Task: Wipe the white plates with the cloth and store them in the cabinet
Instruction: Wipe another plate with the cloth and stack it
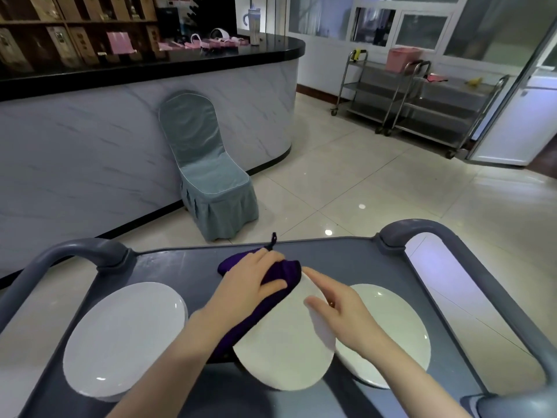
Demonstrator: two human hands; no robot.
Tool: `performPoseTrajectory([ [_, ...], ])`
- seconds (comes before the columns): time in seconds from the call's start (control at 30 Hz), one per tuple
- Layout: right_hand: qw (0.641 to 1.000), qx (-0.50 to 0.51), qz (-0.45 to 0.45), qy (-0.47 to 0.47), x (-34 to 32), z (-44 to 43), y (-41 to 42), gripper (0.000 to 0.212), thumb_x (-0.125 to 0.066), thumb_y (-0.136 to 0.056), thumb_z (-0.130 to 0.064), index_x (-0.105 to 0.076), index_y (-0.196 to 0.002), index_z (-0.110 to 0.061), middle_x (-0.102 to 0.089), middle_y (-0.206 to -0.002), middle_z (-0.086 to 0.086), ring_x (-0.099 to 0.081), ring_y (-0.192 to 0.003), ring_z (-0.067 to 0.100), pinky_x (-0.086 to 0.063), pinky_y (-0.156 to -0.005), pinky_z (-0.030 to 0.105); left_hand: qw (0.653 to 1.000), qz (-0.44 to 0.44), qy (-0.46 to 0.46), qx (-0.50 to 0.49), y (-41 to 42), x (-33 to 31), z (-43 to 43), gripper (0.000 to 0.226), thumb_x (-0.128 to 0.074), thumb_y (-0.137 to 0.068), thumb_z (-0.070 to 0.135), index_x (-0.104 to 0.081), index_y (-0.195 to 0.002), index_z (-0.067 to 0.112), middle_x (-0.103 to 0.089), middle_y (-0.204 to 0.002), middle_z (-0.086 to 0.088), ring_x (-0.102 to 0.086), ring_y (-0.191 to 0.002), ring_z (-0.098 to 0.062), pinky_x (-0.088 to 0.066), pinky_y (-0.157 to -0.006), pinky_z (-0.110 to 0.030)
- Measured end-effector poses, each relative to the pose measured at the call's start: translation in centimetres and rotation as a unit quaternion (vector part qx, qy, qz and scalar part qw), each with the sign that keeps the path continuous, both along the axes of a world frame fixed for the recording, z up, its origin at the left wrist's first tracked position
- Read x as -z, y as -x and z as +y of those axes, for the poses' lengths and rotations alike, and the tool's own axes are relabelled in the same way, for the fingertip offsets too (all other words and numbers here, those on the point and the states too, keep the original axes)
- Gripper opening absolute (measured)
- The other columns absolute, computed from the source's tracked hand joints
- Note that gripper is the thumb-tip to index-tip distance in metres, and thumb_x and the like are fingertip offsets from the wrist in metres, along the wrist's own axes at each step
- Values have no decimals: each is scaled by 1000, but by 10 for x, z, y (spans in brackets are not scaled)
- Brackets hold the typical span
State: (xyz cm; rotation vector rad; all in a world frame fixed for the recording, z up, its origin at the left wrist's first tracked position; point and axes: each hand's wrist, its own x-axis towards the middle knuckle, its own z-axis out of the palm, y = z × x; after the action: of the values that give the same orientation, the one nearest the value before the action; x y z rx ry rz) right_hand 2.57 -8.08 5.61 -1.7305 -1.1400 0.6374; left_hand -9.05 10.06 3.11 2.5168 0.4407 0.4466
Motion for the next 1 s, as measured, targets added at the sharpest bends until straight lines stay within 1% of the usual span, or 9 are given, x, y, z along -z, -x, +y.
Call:
performPoseTrajectory([
  [0.07, 997, -20, -72, 27, -1, 2, -8, 62, -54, -97, -4, -50, -128, -58, -62, -125, -30, -58, -119, -2, -44, -104, 26, 996, -15, 90, 2, 7, -2, 1, 17, -67, -90, 31, -57, -105, 33, -63, -99, 18, -58, -93, 0, -48, -85, -27],
  [0.13, 993, -38, -99, 48, -4, 0, -15, 57, -54, -97, -6, -52, -131, -53, -60, -126, -33, -55, -121, -6, -42, -105, 23, 985, -32, 170, -20, 18, 1, 0, 11, -66, -92, 23, -60, -96, 32, -67, -90, 18, -62, -87, 1, -45, -78, -18],
  [0.3, 999, -6, -27, 19, -4, -13, -28, 52, -53, -96, 1, -59, -133, -34, -61, -130, -26, -54, -124, -3, -42, -103, 21, 939, -90, 301, -142, 40, 19, -19, 13, -56, -98, 19, -63, -101, 30, -71, -91, 17, -65, -86, -2, -48, -76, -20],
  [0.4, 1000, 12, -2, 1, 3, -15, -24, 50, -52, -97, 2, -59, -133, -30, -62, -132, -21, -54, -126, 2, -43, -106, 27, 939, -102, 284, -165, 35, 15, -22, 12, -58, -97, 20, -61, -101, 31, -69, -88, 21, -64, -83, 2, -45, -70, -11],
  [0.47, 1000, 3, -28, 5, 2, -11, -24, 50, -52, -97, 1, -58, -133, -33, -61, -130, -26, -54, -125, -3, -41, -104, 21, 956, -83, 247, -135, 30, 7, -16, 12, -62, -95, 20, -59, -94, 32, -68, -80, 21, -63, -76, 3, -43, -66, -9],
  [0.67, 989, -59, -121, 57, -1, 8, -21, 52, -57, -99, -11, -47, -127, -54, -52, -127, -42, -44, -120, -24, -35, -105, 9, 990, 0, 142, -24, 18, -4, -3, 5, -66, -92, 29, -61, -89, 29, -67, -79, 14, -62, -76, -3, -47, -72, -23],
  [0.77, 994, -36, -97, 31, -5, 6, -31, 52, -57, -97, -5, -56, -127, -46, -60, -126, -35, -51, -123, -12, -39, -105, 16, 959, -79, 251, -102, 28, 0, -11, 8, -61, -95, 21, -65, -91, 27, -70, -82, 15, -63, -77, 0, -46, -70, -14],
  [0.9, 996, 61, 43, -53, -6, -3, -35, 50, -53, -95, 4, -62, -128, -32, -66, -125, -19, -60, -120, 5, -46, -106, 37, 879, -134, 375, -262, 40, 27, -31, 12, -55, -99, 22, -65, -97, 29, -72, -88, 13, -68, -87, -12, -54, -81, -32],
  [1.0, 993, 67, 76, -61, -1, -5, -29, 51, -50, -96, 6, -62, -128, -31, -67, -125, -14, -61, -119, 10, -47, -106, 42, 885, -133, 353, -273, 37, 27, -29, 9, -58, -97, 22, -65, -94, 28, -72, -86, 12, -68, -85, -12, -55, -80, -34],
])
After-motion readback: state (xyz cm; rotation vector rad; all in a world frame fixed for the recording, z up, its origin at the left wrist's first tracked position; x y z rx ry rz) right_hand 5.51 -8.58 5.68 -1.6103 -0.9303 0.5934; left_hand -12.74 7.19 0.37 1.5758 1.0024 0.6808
